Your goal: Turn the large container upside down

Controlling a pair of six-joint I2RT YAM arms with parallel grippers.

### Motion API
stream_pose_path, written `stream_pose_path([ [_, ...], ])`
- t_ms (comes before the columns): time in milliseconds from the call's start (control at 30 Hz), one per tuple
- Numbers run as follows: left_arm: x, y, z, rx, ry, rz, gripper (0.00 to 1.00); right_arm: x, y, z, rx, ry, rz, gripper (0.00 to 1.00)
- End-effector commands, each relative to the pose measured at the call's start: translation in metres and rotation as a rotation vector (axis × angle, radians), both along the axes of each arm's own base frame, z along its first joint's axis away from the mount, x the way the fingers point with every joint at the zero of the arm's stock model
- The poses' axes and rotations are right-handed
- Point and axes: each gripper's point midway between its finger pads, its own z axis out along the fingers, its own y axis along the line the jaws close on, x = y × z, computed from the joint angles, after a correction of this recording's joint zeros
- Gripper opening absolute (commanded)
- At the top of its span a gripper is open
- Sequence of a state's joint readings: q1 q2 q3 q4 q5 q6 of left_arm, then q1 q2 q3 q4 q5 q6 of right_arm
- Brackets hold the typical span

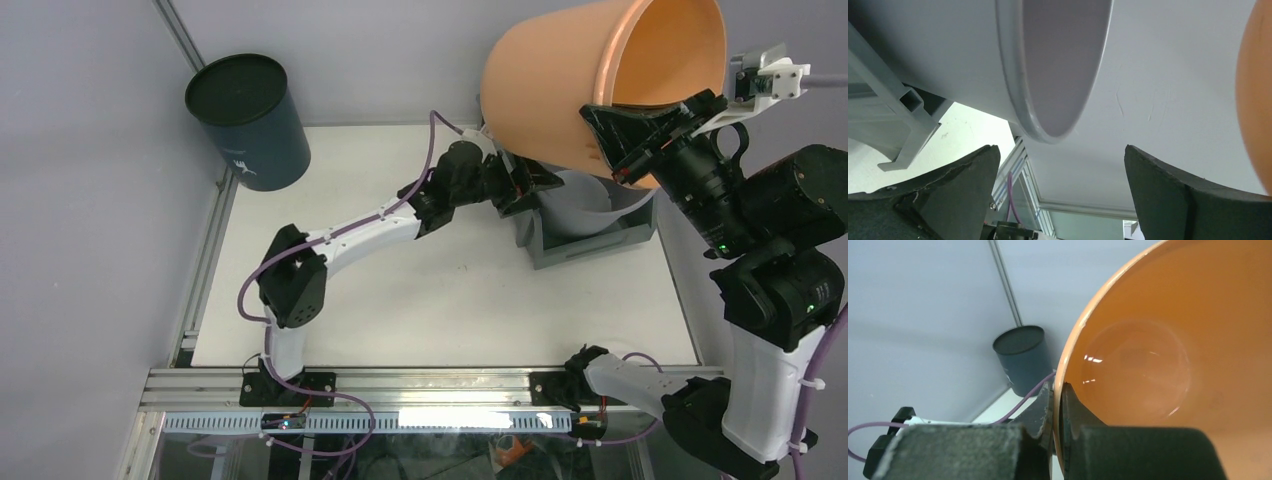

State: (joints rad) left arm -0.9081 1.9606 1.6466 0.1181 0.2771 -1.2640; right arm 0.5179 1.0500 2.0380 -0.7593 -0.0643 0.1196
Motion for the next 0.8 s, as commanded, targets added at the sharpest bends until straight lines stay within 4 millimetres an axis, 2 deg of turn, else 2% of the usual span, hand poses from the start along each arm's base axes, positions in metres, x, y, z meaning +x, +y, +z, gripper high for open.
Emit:
stream_pose_path([
  [0, -0.011, 0.035, 0.087, -0.046, -0.231, 0.046, 0.99, -0.018, 0.008, 0.049, 0.126, -0.153, 0.091, 0.00],
  [267, -0.024, 0.088, 0.063, 0.080, -0.246, 0.122, 0.99, -0.022, 0.023, 0.059, 0.211, -0.163, 0.188, 0.00],
  [367, -0.022, 0.114, 0.044, 0.174, -0.246, 0.166, 0.99, -0.021, 0.029, 0.060, 0.245, -0.157, 0.224, 0.00],
  [433, -0.022, 0.138, 0.020, 0.244, -0.221, 0.196, 0.99, -0.018, 0.036, 0.057, 0.264, -0.136, 0.254, 0.00],
  [567, -0.024, 0.200, -0.010, 0.345, -0.189, 0.301, 0.99, -0.012, 0.047, 0.047, 0.310, -0.089, 0.304, 0.00],
  [667, -0.025, 0.244, -0.025, 0.439, -0.206, 0.385, 0.99, -0.010, 0.056, 0.042, 0.387, -0.060, 0.362, 0.00],
  [767, -0.027, 0.273, -0.033, 0.521, -0.225, 0.428, 0.99, -0.004, 0.067, 0.040, 0.473, -0.045, 0.433, 0.00],
])
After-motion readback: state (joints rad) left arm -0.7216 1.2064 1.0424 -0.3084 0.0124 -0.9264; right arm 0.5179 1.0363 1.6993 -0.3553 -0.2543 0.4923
